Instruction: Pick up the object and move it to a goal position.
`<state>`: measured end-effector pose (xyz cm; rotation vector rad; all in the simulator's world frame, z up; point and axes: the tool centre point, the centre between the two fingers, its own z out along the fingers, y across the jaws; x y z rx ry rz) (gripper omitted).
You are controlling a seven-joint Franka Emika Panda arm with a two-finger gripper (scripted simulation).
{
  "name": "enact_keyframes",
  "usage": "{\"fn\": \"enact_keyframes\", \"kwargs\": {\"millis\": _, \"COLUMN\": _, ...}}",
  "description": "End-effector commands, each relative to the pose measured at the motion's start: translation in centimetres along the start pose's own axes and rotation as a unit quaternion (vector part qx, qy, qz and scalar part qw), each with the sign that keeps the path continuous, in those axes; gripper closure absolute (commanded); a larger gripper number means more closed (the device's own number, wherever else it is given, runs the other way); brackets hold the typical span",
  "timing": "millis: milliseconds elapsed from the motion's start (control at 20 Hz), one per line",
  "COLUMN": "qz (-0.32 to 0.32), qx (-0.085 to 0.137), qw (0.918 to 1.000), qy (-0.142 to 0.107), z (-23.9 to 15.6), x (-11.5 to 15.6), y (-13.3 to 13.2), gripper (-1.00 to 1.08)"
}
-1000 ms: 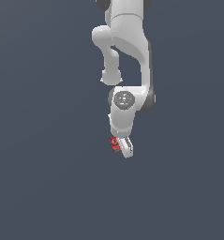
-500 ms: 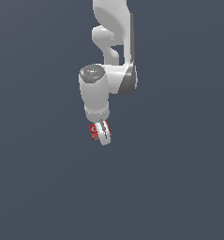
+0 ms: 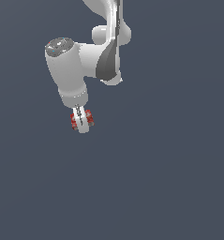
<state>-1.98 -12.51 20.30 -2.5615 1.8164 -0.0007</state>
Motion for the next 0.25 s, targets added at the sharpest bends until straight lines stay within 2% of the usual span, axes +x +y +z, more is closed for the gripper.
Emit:
{"fn": "enact_keyframes", "kwargs": {"millis": 0, "qz": -0.001, "qx": -0.001, "qw": 1.0000, "qy": 0.000, "z": -0.80, "x": 0.79, "y": 0.41, "gripper": 1.08}}
{"fn": "enact_keyframes", "kwargs": {"millis": 200, "qz": -0.001, "qx": -0.001, "qw": 1.0000, "qy": 0.000, "z": -1.21, "x": 1.24, "y": 0.55, "gripper": 1.08}}
